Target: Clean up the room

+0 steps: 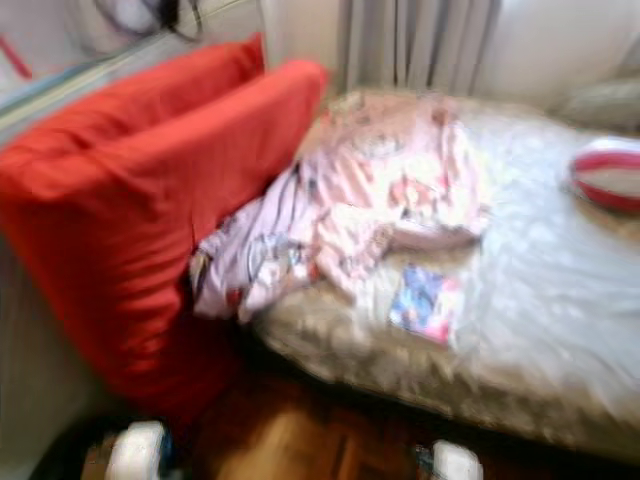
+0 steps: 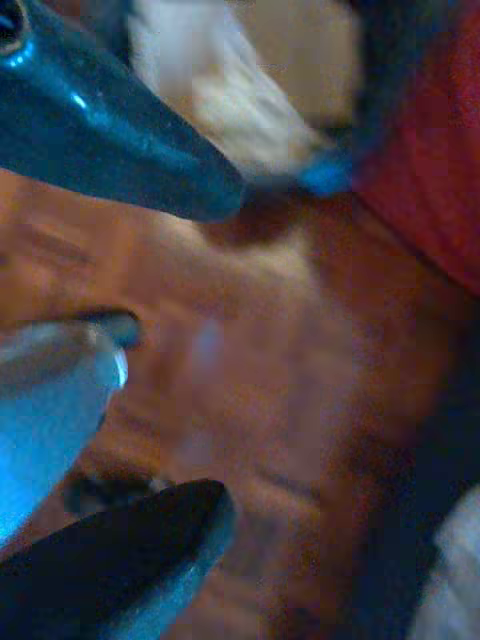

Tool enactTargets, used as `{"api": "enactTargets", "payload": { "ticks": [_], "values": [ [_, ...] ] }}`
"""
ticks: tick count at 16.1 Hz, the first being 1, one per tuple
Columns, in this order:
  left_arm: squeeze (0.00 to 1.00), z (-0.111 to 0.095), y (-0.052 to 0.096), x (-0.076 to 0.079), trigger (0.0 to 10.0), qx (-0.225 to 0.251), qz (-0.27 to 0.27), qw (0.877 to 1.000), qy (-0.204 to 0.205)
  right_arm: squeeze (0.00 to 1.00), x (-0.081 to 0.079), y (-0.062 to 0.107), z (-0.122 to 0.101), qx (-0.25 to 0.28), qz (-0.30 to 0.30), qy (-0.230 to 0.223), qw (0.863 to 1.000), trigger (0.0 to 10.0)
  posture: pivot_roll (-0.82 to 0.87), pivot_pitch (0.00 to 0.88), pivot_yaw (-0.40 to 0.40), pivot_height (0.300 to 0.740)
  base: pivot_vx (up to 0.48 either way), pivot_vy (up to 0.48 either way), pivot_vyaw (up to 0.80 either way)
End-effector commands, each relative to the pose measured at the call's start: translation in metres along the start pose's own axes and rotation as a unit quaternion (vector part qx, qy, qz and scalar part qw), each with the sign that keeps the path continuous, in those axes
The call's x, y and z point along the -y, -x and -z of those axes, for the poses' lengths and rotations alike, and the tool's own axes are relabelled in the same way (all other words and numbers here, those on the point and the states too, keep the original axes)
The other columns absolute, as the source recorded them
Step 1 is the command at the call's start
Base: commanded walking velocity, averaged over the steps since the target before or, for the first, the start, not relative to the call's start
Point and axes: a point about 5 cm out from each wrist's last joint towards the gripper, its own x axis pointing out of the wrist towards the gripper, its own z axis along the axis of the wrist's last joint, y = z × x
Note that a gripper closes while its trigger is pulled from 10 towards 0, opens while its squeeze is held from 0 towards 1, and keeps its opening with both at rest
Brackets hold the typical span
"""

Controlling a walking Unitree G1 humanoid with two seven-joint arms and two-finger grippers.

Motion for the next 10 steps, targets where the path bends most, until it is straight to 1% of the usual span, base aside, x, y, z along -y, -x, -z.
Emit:
{"api": "enactTargets", "payload": {
  "ticks": [1, 6, 8, 10],
  "values": [
    [0.00, 0.0127, 0.0058, -0.0123, 10.0, -0.021, -0.017, 1.000, 0.003, 0.00, -0.0117, -0.0029, -0.0063, 0.013, -0.014, -0.003, 1.000, 10.0, -0.02, 0.037, -0.023, 0.740, 0.259, 0.000, 0.00],
    [0.00, 0.0141, 0.0061, -0.0117, 10.0, -0.022, -0.017, 1.000, 0.004, 0.00, -0.0133, -0.0033, -0.0071, 0.014, -0.017, -0.008, 1.000, 10.0, -0.02, 0.039, -0.023, 0.740, 0.259, 0.000, 0.00],
    [0.00, 0.0144, 0.0062, -0.0117, 10.0, -0.022, -0.018, 1.000, 0.004, 0.00, -0.0142, -0.0033, -0.0069, 0.014, -0.020, -0.007, 1.000, 10.0, -0.02, 0.039, -0.023, 0.740, 0.257, 0.000, -0.80],
    [0.00, 0.0144, 0.0063, -0.0123, 10.0, -0.022, -0.018, 1.000, 0.004, 0.00, -0.0150, -0.0032, -0.0078, 0.021, -0.021, -0.007, 1.000, 10.0, -0.02, 0.039, -0.021, 0.740, 0.261, 0.000, 0.00]
  ]
}}
